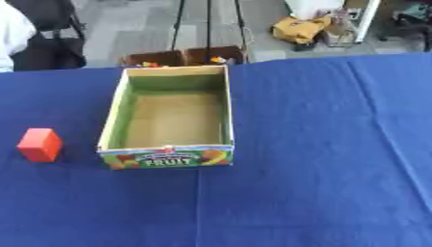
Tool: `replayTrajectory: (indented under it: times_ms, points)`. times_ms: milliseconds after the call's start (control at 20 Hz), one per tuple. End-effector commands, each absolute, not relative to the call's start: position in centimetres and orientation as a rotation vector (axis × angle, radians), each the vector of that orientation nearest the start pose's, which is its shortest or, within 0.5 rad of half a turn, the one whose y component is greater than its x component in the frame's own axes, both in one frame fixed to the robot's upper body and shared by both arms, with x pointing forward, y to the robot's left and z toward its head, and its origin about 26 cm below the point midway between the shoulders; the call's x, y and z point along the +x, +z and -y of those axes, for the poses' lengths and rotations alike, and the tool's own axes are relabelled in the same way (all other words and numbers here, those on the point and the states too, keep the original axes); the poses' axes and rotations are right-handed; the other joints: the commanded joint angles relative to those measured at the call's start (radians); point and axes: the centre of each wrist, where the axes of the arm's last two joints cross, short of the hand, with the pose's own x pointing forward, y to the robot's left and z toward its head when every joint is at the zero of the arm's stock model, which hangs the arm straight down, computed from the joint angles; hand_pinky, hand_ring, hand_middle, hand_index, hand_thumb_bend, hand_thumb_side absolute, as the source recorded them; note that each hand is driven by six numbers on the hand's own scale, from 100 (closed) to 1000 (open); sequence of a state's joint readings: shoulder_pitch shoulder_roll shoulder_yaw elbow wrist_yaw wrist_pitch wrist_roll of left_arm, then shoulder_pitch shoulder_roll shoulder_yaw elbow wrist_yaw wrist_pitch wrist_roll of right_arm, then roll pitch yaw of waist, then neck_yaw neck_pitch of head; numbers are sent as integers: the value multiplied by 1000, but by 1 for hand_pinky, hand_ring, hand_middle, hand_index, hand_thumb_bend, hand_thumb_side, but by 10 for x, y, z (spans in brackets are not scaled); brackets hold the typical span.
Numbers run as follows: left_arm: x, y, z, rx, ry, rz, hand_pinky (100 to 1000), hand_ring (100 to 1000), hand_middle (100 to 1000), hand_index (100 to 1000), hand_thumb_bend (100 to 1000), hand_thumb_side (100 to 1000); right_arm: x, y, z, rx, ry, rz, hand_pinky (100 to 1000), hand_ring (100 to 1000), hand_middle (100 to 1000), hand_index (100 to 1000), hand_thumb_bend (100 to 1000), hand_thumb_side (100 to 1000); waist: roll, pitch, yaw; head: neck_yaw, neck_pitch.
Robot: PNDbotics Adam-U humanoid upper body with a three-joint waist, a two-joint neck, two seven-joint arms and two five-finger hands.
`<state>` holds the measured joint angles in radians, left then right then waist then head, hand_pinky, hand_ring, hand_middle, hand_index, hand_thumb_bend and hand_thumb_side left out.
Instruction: Pick up objects on the table and place them in the box.
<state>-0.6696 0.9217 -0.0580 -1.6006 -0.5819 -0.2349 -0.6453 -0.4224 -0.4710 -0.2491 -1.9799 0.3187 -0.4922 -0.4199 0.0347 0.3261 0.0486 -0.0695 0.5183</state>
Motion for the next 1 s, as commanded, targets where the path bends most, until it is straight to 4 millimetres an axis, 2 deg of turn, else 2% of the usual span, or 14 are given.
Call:
replayTrajectory:
  times_ms: [50, 250, 350, 450, 550, 600, 700, 850, 1000]
  points:
    - [359, 337, -367, 1093, -1791, 1322, 765, 924, 1000, 1000, 100, 847, 294, 281, 328, 908, -169, -3002, 603, 736, 539, 731, 100, 1000, 6, -3, -1, 5, -11]
    - [369, 337, -360, 1099, -1862, 1230, 779, 938, 1000, 1000, 120, 842, 294, 281, 328, 904, -177, -3007, 605, 737, 537, 729, 100, 1000, 8, -3, -4, 8, -11]
    - [374, 336, -357, 1100, -1894, 1176, 796, 953, 1000, 1000, 201, 854, 294, 281, 328, 903, -181, -3010, 606, 738, 537, 729, 100, 1000, 9, -3, -7, 10, -11]
    - [378, 335, -355, 1110, -1922, 1113, 809, 965, 1000, 1000, 264, 829, 294, 281, 328, 901, -183, -3011, 606, 738, 536, 729, 100, 1000, 10, -3, -9, 12, -11]
    - [383, 334, -352, 1118, -1943, 1076, 809, 966, 1000, 1000, 276, 825, 294, 280, 327, 899, -184, -3014, 607, 738, 536, 729, 100, 1000, 10, -4, -10, 14, -10]
    - [384, 333, -351, 1120, -1950, 1067, 814, 974, 1000, 1000, 333, 819, 294, 280, 327, 899, -184, -3015, 608, 739, 536, 729, 100, 1000, 11, -4, -10, 14, -10]
    - [390, 331, -345, 1117, -1981, 1041, 814, 975, 1000, 1000, 379, 853, 294, 280, 327, 894, -187, -3019, 608, 739, 535, 729, 100, 1000, 12, -3, -12, 19, -12]
    - [400, 327, -340, 1088, -1995, 1035, 805, 964, 1000, 1000, 396, 888, 295, 280, 326, 889, -193, -3023, 609, 740, 534, 725, 100, 1000, 11, -1, -14, 24, -12]
    - [410, 320, -339, 1036, -1973, 1060, 791, 951, 1000, 1000, 342, 900, 295, 280, 326, 885, -197, -3024, 610, 740, 533, 724, 100, 1000, 10, 2, -18, 27, -12]
